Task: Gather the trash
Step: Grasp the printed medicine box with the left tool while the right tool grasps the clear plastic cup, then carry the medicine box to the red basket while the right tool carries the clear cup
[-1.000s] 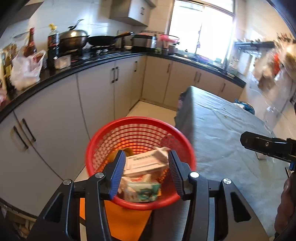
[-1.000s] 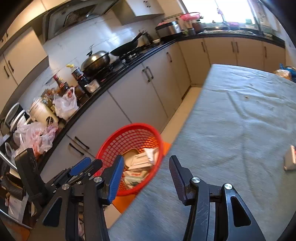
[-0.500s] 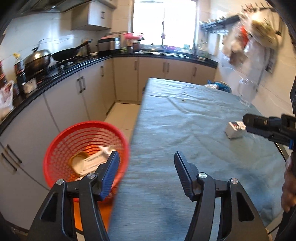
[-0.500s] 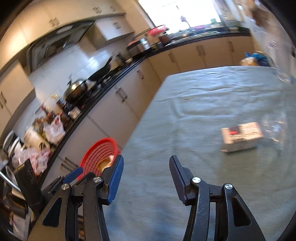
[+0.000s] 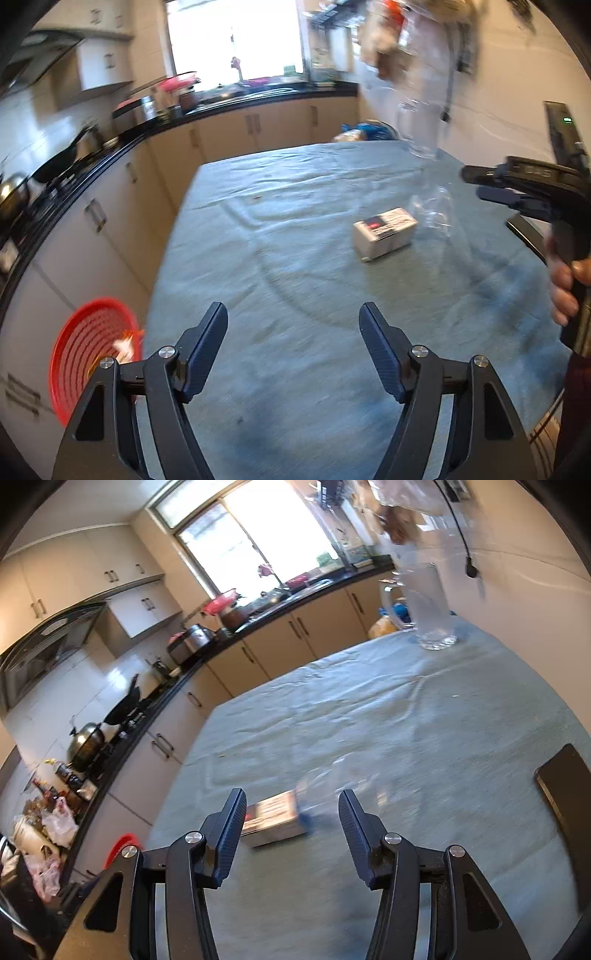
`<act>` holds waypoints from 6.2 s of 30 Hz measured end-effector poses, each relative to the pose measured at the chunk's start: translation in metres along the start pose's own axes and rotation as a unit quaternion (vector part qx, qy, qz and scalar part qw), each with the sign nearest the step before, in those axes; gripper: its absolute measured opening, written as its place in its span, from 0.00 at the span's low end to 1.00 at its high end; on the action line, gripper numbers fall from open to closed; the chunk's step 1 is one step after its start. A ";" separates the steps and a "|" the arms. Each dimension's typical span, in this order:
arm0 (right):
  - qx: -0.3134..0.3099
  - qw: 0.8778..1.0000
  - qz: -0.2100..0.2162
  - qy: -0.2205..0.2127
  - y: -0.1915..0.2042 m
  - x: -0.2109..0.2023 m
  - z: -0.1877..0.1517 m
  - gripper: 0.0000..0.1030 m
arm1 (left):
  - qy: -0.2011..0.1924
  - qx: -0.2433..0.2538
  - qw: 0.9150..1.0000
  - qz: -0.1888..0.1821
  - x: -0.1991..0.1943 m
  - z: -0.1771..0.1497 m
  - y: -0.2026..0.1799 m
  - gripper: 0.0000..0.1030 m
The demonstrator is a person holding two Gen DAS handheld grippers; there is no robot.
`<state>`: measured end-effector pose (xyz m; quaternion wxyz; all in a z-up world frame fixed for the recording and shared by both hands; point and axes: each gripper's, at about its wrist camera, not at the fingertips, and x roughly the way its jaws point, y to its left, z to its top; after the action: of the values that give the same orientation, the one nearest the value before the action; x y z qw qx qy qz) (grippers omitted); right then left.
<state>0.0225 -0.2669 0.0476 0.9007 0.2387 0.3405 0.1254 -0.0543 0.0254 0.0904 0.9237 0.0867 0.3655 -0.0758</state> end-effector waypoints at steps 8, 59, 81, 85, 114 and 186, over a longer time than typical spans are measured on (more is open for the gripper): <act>0.032 0.997 0.064 0.031 -0.034 0.029 0.002 0.55 | 0.035 0.038 0.998 -0.039 0.039 0.037 -0.026 0.75; -0.025 0.998 0.063 -0.012 -0.022 0.016 -0.011 0.05 | 0.068 0.046 0.992 -0.092 0.127 0.046 -0.086 0.39; -0.076 0.994 0.075 -0.023 -0.007 0.016 -0.015 0.05 | -0.019 -0.018 1.000 -0.011 0.068 0.029 -0.051 0.33; -0.081 0.993 0.081 -0.014 0.002 0.018 -0.020 0.05 | -0.032 -0.034 0.999 0.011 0.045 0.014 -0.034 0.33; -0.115 0.984 0.128 0.045 0.119 -0.002 -0.100 0.06 | -0.077 -0.089 0.992 0.054 -0.015 -0.048 0.047 0.33; -0.235 0.930 0.196 0.203 0.358 0.170 -0.165 0.06 | -0.054 -0.265 0.950 0.154 -0.023 -0.144 0.274 0.33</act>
<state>0.0137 0.1621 0.0299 0.8002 0.0520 0.4233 0.4216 -0.1102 0.3244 0.0317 0.9322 -0.1097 0.3044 0.1622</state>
